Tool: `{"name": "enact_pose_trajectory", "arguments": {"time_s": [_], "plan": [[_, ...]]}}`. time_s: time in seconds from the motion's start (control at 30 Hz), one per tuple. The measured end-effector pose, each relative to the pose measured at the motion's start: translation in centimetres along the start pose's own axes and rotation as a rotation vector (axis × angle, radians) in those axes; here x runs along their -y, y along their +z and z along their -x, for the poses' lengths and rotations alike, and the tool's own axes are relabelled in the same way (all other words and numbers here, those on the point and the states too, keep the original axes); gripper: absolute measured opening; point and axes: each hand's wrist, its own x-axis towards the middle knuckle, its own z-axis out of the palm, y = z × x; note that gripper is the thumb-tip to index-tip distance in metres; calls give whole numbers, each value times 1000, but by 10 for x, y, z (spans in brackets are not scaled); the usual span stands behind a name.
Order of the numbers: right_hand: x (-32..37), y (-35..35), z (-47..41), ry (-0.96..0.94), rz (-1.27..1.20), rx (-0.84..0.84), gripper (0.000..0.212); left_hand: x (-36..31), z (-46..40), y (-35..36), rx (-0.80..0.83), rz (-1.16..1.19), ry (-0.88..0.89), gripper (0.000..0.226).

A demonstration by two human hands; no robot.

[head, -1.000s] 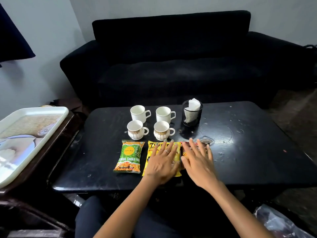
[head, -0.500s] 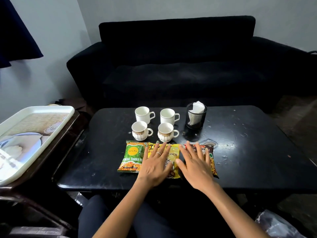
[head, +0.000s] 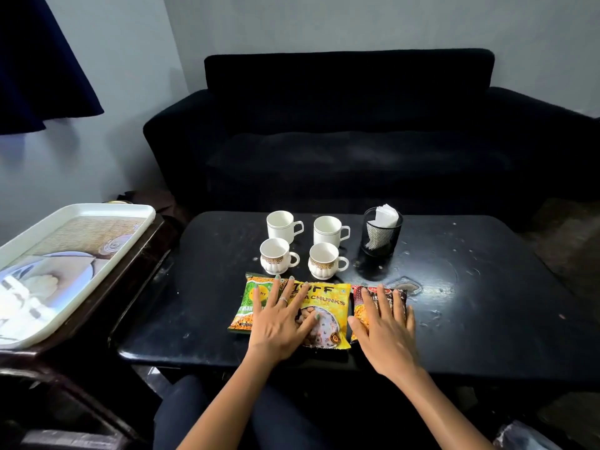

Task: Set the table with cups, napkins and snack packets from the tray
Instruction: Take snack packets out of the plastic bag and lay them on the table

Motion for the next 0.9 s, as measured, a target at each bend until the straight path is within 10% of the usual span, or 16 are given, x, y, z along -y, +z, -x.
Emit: {"name": "enact_pose_trajectory", "arguments": {"time_s": [0.47, 0.9], "plan": [[25, -11, -2, -74, -27, -220, 89, -7, 0, -13, -180, 32, 17, 71], [75, -15, -79, -268, -216, -483, 61, -18, -78, -33, -486, 276, 112, 55]]}}
